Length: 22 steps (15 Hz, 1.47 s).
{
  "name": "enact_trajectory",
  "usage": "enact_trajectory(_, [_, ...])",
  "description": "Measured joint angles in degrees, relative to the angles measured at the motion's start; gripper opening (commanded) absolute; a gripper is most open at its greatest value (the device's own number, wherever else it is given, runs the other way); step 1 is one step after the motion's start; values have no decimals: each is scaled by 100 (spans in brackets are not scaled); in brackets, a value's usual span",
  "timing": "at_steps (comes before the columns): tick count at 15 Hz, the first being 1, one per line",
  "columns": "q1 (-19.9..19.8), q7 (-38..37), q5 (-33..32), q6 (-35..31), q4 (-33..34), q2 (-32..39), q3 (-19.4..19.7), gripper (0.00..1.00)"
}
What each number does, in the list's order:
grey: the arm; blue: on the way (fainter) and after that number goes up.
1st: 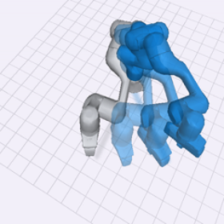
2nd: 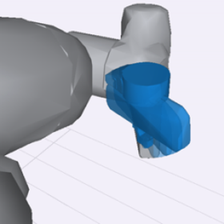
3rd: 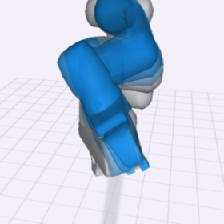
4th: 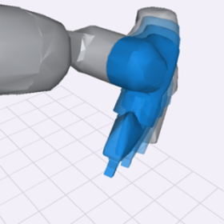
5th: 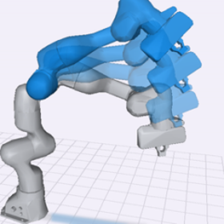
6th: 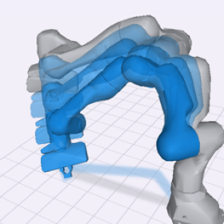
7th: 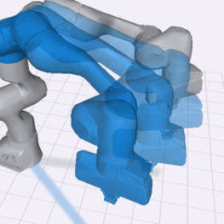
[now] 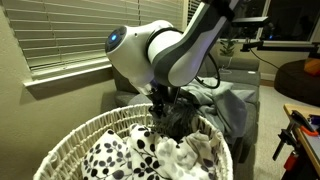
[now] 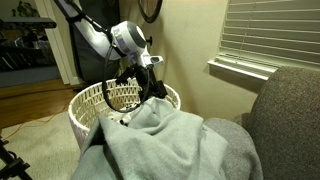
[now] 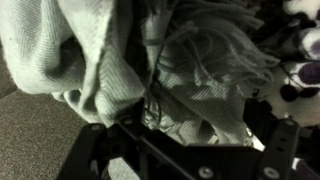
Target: Put the green blanket in the basket on the couch
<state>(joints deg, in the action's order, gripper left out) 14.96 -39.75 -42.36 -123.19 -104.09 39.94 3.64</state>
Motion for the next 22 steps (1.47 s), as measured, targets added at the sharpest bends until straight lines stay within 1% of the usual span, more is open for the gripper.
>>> enact_trajectory(12, [8,0,0,0,366,523,-2,100])
enact_trajectory(13, [8,0,0,0,392,551,-2,76])
enact_trajectory(14, [8,0,0,0,414,576,-2,72])
enact_trajectory(15, [10,0,0,0,424,586,-2,67])
enact_trajectory(16, [13,0,0,0,430,586,-2,58])
enact_trajectory(22, [63,0,0,0,451,586,6,20])
